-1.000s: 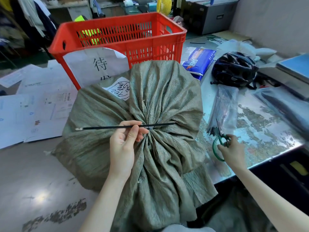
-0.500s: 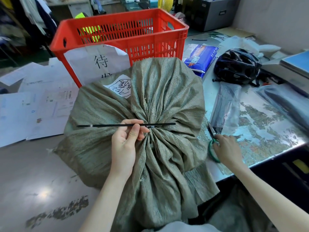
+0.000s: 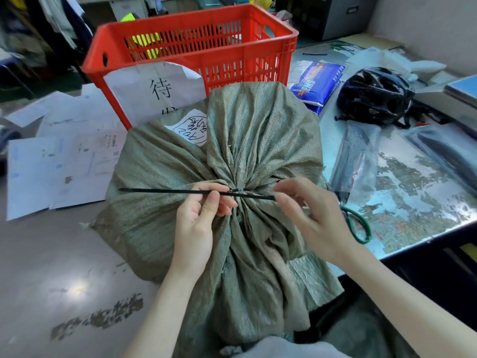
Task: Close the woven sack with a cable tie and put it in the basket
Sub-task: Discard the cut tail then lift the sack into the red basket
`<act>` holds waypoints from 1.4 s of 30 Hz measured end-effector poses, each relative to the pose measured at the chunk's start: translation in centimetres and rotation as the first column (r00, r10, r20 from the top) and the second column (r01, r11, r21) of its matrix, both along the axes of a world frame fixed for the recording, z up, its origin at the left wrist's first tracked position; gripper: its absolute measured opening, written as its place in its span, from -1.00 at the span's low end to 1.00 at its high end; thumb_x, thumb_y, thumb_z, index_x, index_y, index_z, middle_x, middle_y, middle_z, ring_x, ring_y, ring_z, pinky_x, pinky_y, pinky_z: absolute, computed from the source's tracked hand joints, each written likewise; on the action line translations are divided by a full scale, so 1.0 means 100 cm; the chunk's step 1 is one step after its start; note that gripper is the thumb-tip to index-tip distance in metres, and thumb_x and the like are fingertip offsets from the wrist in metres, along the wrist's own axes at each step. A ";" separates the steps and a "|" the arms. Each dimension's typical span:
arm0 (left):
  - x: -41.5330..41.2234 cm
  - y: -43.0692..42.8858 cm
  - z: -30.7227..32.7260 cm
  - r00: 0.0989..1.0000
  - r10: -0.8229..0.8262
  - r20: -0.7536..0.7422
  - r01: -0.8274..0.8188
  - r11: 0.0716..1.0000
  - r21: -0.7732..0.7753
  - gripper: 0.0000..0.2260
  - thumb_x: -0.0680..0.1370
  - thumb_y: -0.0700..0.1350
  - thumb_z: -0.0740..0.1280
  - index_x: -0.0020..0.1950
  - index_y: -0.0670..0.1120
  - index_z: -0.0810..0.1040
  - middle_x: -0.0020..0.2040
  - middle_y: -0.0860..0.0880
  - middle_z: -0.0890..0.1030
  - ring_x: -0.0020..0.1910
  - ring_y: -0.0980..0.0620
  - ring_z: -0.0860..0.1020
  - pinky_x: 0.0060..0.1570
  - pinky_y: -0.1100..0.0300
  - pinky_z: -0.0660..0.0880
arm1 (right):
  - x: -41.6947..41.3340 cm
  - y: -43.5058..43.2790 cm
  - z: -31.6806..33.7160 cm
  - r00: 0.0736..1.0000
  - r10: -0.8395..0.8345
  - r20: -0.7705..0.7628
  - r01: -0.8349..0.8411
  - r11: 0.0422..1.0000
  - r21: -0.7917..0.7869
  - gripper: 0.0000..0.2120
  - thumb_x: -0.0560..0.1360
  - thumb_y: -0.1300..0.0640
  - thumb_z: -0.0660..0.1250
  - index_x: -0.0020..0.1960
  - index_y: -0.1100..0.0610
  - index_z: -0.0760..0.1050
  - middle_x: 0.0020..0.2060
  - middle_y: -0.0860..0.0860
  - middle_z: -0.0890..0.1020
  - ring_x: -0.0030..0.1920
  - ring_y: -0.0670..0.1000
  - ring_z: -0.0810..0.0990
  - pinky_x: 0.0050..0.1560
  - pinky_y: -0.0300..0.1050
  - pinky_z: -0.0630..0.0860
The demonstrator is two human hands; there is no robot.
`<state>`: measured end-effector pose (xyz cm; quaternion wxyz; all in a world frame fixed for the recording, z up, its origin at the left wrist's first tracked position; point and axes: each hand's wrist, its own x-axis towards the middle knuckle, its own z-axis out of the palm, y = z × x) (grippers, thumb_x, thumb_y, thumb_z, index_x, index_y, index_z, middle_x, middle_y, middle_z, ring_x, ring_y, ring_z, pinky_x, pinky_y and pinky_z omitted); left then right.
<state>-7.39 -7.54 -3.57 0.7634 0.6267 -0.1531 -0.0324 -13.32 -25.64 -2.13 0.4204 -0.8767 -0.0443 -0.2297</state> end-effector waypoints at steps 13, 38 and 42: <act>-0.008 0.036 0.001 0.988 0.151 -0.028 -0.152 0.988 -0.017 -0.85 0.59 -0.18 0.24 -0.10 -0.12 0.59 -0.31 0.04 0.61 -0.28 0.08 0.52 -0.21 0.28 0.48 | 0.000 0.014 0.003 0.966 0.218 -0.137 -0.209 0.975 0.080 -0.82 0.57 0.16 0.22 -0.20 0.09 0.49 -0.51 -0.12 0.44 -0.47 -0.05 0.43 -0.36 -0.26 0.36; -0.086 0.218 -0.053 0.547 0.774 -0.318 -0.815 0.580 0.011 -0.78 0.63 -0.19 0.19 -0.18 -0.07 0.53 -0.35 0.09 0.57 -0.29 0.10 0.47 -0.15 0.21 0.40 | 0.022 0.138 -0.011 0.699 0.628 -0.342 -0.693 0.712 -0.109 -0.89 0.56 0.12 0.25 0.05 0.10 0.50 -0.33 -0.05 0.56 -0.35 -0.09 0.47 -0.30 -0.15 0.42; -0.120 0.248 -0.069 0.447 0.851 -0.275 -0.850 0.500 0.168 -0.78 0.62 -0.19 0.21 -0.16 -0.06 0.59 -0.29 0.04 0.55 -0.27 0.12 0.49 -0.18 0.29 0.46 | 0.029 0.170 -0.023 0.659 0.669 -0.343 -0.721 0.692 -0.036 -0.90 0.55 0.16 0.27 0.04 0.12 0.52 -0.26 -0.08 0.55 -0.30 -0.11 0.49 -0.28 -0.29 0.38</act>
